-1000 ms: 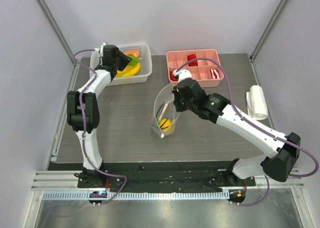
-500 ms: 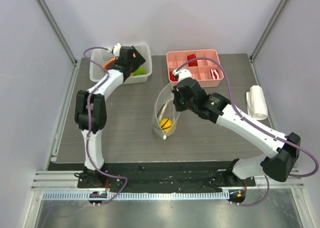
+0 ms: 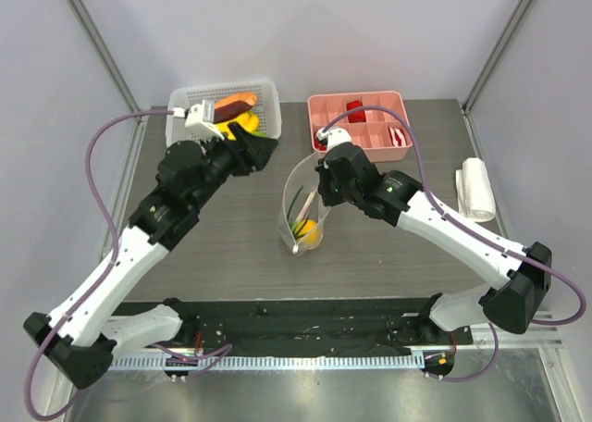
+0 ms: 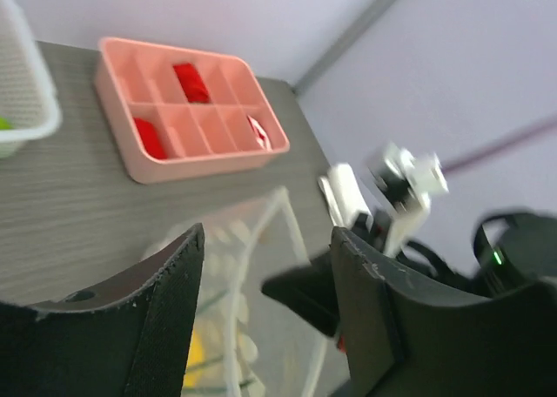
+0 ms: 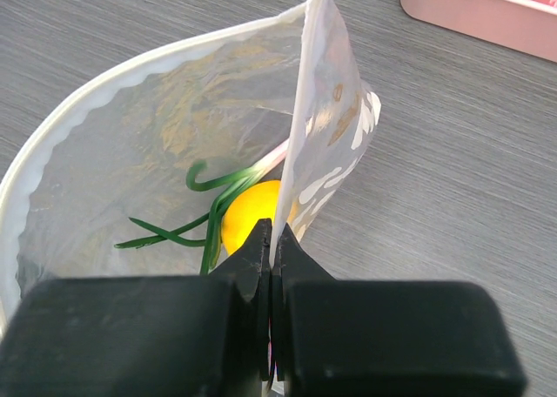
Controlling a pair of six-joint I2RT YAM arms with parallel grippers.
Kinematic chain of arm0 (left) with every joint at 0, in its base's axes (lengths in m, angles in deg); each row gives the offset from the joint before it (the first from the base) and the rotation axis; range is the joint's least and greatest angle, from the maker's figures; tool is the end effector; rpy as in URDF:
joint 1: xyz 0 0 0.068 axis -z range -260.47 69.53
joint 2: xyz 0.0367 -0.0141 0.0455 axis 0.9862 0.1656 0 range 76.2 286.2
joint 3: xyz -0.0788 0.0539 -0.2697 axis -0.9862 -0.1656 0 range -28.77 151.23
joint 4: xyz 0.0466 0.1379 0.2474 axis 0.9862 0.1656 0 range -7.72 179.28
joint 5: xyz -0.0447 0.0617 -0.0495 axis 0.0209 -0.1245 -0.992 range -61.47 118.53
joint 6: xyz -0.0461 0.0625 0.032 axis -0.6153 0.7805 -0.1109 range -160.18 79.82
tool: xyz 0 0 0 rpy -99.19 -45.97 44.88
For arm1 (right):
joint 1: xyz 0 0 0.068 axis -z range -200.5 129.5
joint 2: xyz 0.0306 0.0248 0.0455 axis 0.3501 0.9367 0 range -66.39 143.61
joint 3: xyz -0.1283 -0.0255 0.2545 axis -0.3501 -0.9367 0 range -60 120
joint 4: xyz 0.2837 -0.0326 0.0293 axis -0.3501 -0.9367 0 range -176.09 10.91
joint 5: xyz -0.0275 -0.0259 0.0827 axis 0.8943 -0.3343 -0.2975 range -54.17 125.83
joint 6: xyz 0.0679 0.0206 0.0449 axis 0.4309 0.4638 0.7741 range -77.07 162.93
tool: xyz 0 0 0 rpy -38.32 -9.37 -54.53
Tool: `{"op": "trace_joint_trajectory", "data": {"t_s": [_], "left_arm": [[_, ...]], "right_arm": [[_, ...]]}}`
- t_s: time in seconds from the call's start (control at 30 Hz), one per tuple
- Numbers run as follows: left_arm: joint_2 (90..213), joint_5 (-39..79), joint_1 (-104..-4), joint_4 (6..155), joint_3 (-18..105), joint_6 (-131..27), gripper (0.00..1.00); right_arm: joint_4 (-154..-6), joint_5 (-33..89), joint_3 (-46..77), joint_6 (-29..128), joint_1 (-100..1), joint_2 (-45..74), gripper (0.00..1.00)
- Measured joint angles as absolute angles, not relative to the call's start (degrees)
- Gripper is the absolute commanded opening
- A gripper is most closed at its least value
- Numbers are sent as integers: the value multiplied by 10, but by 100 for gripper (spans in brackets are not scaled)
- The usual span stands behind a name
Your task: Open the zip-top bag and remove the fake food
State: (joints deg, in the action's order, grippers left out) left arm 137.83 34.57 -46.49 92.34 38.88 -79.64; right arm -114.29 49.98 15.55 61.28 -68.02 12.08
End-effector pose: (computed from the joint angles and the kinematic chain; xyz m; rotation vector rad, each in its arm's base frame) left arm 0.2524 -0.1607 0.4357 -0.1664 1.7097 -0.8831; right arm 0.2521 0.2488 0.3420 -0.4318 2.1942 0.3577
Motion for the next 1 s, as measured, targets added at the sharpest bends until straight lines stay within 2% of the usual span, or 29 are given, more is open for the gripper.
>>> {"op": "trace_joint_trajectory", "data": {"t_s": [0.07,0.17,0.33,0.5,0.57,0.6,0.83,1.0], "left_arm": [[1354,330,-427,921,371,-787,54],[1346,335,-360,927,346,-772,45],[1408,377,-265,978,345,-735,27],[1445,429,-226,1031,346,-712,21],[1446,459,-214,1049,348,-712,13],[1446,473,-209,1061,353,-712,0],[1510,574,-199,1178,477,-790,2],[1590,632,-199,1258,584,-884,0]], "right_arm": [[-1142,495,157,613,-680,121,1],[-1142,485,159,613,-680,121,1],[-1140,476,161,615,-680,121,1],[-1139,474,161,616,-680,121,1],[-1139,475,161,616,-680,121,1],[-1138,474,161,616,-680,121,1],[-1138,474,162,619,-680,130,1],[-1138,473,167,628,-680,139,1]]}}
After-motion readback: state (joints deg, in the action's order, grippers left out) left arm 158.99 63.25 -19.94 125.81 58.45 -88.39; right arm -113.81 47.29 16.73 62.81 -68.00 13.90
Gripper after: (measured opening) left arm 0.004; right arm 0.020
